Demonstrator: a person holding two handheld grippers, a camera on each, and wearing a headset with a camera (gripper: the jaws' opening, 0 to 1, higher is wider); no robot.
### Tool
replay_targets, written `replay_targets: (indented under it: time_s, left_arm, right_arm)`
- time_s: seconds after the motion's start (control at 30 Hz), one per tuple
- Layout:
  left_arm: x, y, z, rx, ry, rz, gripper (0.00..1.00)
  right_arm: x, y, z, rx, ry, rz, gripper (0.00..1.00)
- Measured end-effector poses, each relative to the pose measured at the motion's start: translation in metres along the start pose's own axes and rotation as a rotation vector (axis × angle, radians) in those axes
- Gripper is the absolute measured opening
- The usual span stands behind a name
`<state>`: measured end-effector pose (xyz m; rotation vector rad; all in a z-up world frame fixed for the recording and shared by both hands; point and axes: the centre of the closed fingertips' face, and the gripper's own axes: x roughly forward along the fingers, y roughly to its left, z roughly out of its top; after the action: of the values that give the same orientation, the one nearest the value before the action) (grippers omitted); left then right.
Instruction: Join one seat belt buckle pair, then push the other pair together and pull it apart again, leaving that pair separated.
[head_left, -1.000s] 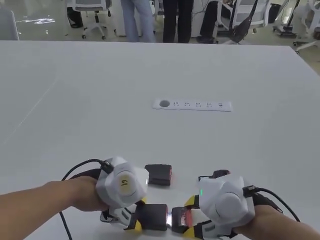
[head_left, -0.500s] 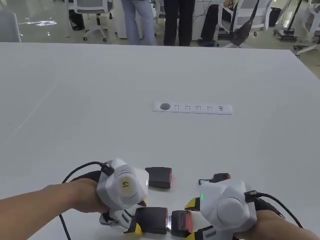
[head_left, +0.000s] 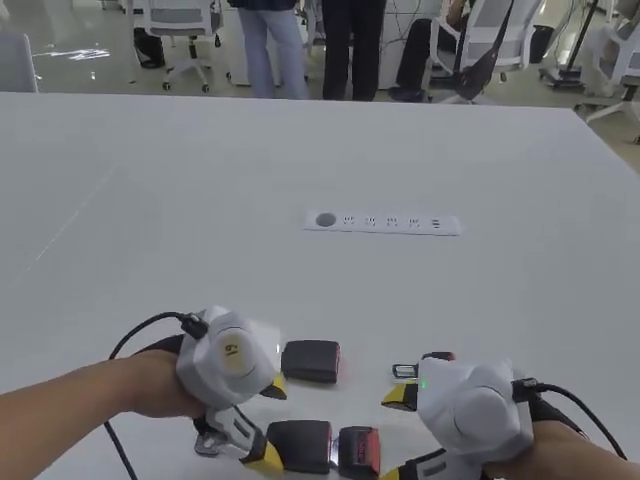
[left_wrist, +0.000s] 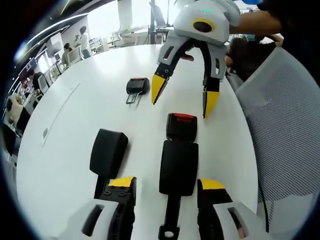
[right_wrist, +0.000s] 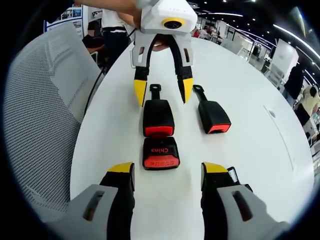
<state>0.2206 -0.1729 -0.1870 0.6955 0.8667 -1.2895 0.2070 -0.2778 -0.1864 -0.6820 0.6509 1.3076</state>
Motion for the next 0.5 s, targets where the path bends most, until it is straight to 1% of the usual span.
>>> replay_targets:
  time_s: [0.1,0.17,0.23,0.3,0.33,0.43,0.5]
  left_arm:
    - [-0.005,0.005,0.000,-0.008,-0.007,0.012,0.51]
    - [-0.010,0.006,0.003,-0.020,-0.016,0.022,0.51]
    - [-0.011,0.013,0.001,-0.028,-0.025,0.031,0.52]
    - [-0.015,0.016,0.004,-0.034,-0.034,0.040,0.52]
    - [-0.016,0.020,0.006,-0.040,-0.042,0.047,0.52]
    - [-0.020,0.029,0.010,-0.051,-0.061,0.059,0.52]
    - [-0.023,0.032,0.015,-0.053,-0.071,0.066,0.52]
  right_arm:
    - [-0.006,-0.008,0.000,0.014,-0.010,-0.019,0.53]
    - [-0.011,-0.012,0.001,0.023,-0.019,-0.029,0.53]
    - [-0.015,-0.018,0.002,0.027,-0.024,-0.039,0.53]
    - [-0.019,-0.022,0.002,0.030,-0.030,-0.051,0.54]
    - [-0.022,-0.026,0.003,0.031,-0.036,-0.061,0.54]
    - [-0.024,-0.034,-0.002,0.036,-0.039,-0.073,0.54]
    - [-0.026,-0.038,-0.003,0.038,-0.039,-0.079,0.54]
